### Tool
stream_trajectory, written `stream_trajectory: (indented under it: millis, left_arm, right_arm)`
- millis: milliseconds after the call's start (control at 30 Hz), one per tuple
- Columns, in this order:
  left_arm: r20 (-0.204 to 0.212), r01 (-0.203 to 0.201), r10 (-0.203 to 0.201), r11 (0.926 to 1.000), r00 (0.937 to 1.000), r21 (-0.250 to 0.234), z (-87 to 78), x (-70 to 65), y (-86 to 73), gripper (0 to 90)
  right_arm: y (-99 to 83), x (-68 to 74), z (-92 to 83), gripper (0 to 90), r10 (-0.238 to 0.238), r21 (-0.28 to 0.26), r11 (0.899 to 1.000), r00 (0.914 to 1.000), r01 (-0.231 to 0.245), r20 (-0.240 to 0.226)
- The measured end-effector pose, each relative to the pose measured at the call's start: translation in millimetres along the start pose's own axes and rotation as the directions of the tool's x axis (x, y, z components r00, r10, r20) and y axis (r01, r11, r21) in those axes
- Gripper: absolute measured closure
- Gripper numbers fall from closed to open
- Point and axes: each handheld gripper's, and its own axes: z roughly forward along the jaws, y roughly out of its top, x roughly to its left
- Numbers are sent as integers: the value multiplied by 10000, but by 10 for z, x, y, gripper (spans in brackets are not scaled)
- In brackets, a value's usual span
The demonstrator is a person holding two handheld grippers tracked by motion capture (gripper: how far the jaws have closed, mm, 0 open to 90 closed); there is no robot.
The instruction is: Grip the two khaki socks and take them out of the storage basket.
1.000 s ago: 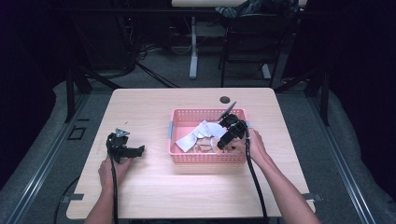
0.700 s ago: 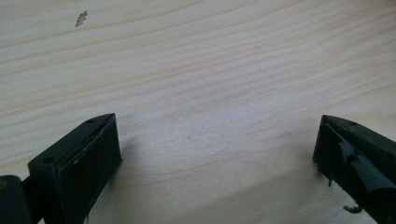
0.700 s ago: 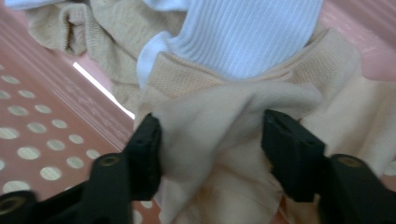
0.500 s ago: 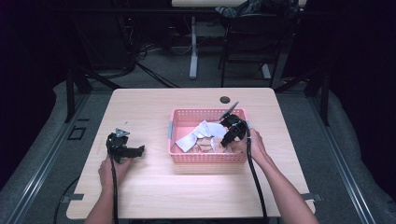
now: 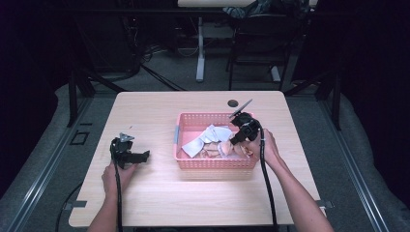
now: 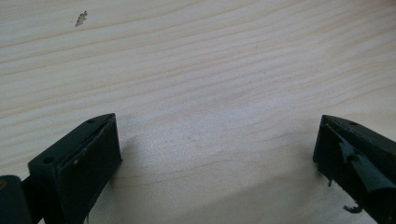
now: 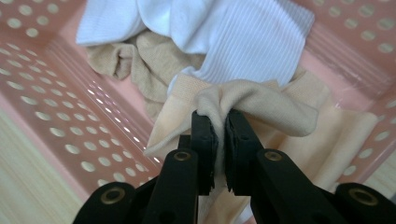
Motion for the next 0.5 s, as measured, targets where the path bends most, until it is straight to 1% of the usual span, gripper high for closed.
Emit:
stream_trajectory:
  millis: [67, 100, 133, 200, 233, 267, 367, 400, 467, 500]
  left_arm:
    - [3, 1, -1, 10000, 10000, -1, 0, 0, 0, 4]
    - [3, 1, -1, 10000, 10000, -1, 0, 0, 0, 4]
    - [4, 1, -1, 10000, 10000, 3, 0, 0, 0, 4]
    - [6, 0, 0, 10000, 10000, 2, 0, 0, 0, 4]
    - [5, 3, -3, 10000, 10000, -1, 0, 0, 0, 4]
    - [3, -1, 1, 10000, 10000, 1, 0, 1, 0, 4]
    - [5, -2, 2, 10000, 10000, 3, 0, 1, 0, 4]
    - [5, -2, 2, 10000, 10000, 2, 0, 1, 0, 4]
    - [5, 0, 0, 10000, 10000, 2, 0, 0, 0, 4]
    - [4, 0, 0, 10000, 10000, 2, 0, 0, 0, 4]
  right_arm:
    - [21, 9, -60, 832, -124, -79, 9999, 9999, 124, 6]
    - [21, 9, -60, 832, -124, -79, 9999, 9999, 124, 6]
    - [37, 18, -110, 832, -175, -211, 9996, 9998, 175, 22]
    - [48, 28, -143, 832, -133, -414, 9991, 9999, 133, -7]
    - [56, 29, -162, 833, -158, -398, 9991, 9999, 158, 1]
    - [61, 33, -174, 834, -124, -522, 9986, 9999, 120, -73]
    - [78, 28, -219, 835, -153, -596, 9981, 9999, 149, -62]
    - [85, 18, -242, 836, -286, -520, 9982, 9996, 283, -46]
    - [88, 25, -256, 836, -155, -695, 9975, 9998, 147, -110]
    - [91, 17, -270, 836, -253, -599, 9979, 9997, 251, -38]
